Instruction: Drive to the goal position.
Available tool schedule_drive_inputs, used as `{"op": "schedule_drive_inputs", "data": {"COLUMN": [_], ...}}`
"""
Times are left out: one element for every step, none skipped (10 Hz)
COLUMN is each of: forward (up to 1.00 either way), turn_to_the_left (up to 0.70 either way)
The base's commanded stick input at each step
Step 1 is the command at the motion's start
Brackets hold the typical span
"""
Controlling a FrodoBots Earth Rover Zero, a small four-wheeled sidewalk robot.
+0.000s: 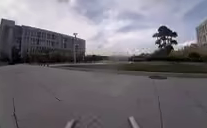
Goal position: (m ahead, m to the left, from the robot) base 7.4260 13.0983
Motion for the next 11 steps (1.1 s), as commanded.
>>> {"op": "schedule_drive_inputs", "data": {"forward": [0.85,0.85,0.85,0.85,0.36,0.00,0.00,0.00,0.00,0.00,0.00], "turn_to_the_left": [0.27,0.27,0.27,0.27,0.37,0.45,0.45,0.45,0.45,0.45,0.45]}}
